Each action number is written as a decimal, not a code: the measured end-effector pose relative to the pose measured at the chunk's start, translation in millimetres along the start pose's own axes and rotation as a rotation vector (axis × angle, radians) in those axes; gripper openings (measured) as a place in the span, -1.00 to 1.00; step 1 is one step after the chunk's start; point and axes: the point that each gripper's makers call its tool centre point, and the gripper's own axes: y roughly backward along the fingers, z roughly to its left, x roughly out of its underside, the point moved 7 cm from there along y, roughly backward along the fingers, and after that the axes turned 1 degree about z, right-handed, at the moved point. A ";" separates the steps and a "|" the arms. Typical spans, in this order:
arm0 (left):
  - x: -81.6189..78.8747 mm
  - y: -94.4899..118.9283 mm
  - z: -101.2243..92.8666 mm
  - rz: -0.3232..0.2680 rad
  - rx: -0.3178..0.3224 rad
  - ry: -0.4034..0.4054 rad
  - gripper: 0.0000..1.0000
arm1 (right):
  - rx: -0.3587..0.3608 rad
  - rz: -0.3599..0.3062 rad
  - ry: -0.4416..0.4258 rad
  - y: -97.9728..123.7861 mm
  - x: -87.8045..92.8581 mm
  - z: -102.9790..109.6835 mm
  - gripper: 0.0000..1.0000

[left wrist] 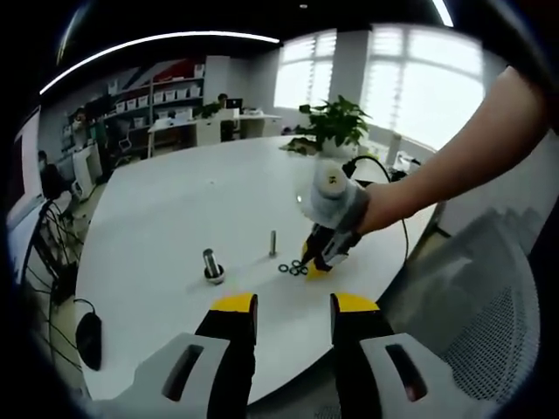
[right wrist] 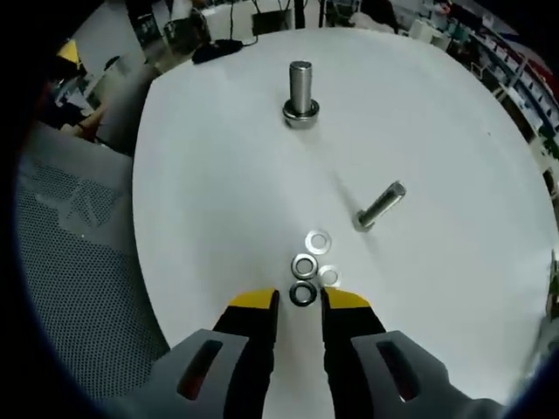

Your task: Place the washer onto the threaded stud by aligning its center hole with the stud, sliding it down to the base, and recovering from edge contact or off-axis alignment until the washer reaches the visible bottom stop.

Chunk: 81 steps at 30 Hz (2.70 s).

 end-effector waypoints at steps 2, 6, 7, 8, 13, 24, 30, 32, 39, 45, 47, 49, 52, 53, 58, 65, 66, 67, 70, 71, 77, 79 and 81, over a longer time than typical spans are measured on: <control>0.7 -0.2 0.0 0.004 0.000 0.001 -0.37 | -0.005 0.000 0.010 -1.2 -0.4 -0.7 -0.62; 1.7 -0.8 0.2 0.012 -0.002 0.001 -0.37 | -0.013 0.000 0.028 -1.1 -1.8 0.3 -0.68; 1.8 -1.0 0.1 0.013 -0.001 0.001 -0.37 | -0.017 0.001 0.033 -1.7 -2.1 0.1 -0.69; 2.0 -1.3 0.1 0.015 0.000 0.001 -0.37 | -0.018 0.002 0.035 -1.8 -2.2 0.1 -0.70; 2.8 -1.9 0.6 0.022 -0.002 0.004 -0.37 | -0.031 0.004 0.046 -2.4 -3.4 -0.4 -0.72; 4.7 -2.4 1.4 0.035 -0.004 0.006 -0.37 | -0.057 0.027 0.094 -3.3 -6.1 -0.1 -0.74; 5.1 -2.8 1.2 0.041 -0.004 0.001 -0.37 | -0.067 0.045 0.161 -2.0 -4.8 2.2 -0.66; 4.9 -2.7 1.3 0.039 -0.006 0.001 -0.37 | -0.069 0.049 0.163 -1.3 -4.7 2.2 -0.65; 5.4 -2.8 1.6 0.044 -0.008 0.000 -0.37 | -0.066 0.079 0.192 -0.9 -1.8 0.7 -0.64; 5.7 -2.9 1.6 0.046 -0.011 -0.002 -0.37 | -0.060 0.090 0.201 -0.4 -0.8 1.0 -0.64; 6.0 -3.2 1.3 0.050 -0.007 -0.001 -0.37 | -0.059 0.103 0.217 -0.2 -0.6 1.6 -0.64; 5.2 -3.3 0.5 0.040 -0.002 0.002 -0.37 | -0.060 0.107 0.203 -0.4 0.1 0.4 -0.64; 5.8 -3.3 0.9 0.048 -0.007 -0.004 -0.37 | -0.060 0.103 0.195 0.4 0.8 0.3 -0.64; 6.2 -3.6 0.8 0.052 -0.006 -0.003 -0.37 | -0.058 0.105 0.195 0.5 1.1 0.4 -0.64; 2.7 -2.2 0.5 0.022 -0.001 0.008 -0.37 | -0.051 0.140 0.190 -0.8 -2.1 1.6 -0.66; 3.8 -2.9 0.2 0.031 -0.001 0.000 -0.36 | -0.054 0.157 0.183 0.4 -2.4 0.3 -0.69; 4.3 -3.2 0.3 0.035 0.001 0.004 -0.36 | -0.053 0.152 0.182 0.7 -1.8 0.4 -0.69; 4.7 -3.3 0.4 0.037 0.000 0.004 -0.36 | -0.052 0.144 0.177 0.6 -1.0 0.2 -0.69; 4.4 -2.9 0.1 0.035 0.002 0.001 -0.36 | -0.054 0.134 0.169 0.6 -0.8 0.0 -0.70; 4.4 -2.9 0.1 0.036 0.001 0.000 -0.36 | -0.054 0.134 0.169 0.4 -1.0 0.1 -0.70; 4.5 -2.8 0.9 0.037 0.000 0.002 -0.36 | -0.049 0.132 0.151 0.4 -1.2 0.2 -0.72; 5.1 -3.0 1.0 0.043 0.000 0.002 -0.36 | -0.047 0.126 0.149 0.7 -0.8 0.3 -0.73; 5.0 -3.1 0.9 0.041 -0.002 0.001 -0.36 | -0.048 0.120 0.143 0.7 -0.4 -0.2 -0.73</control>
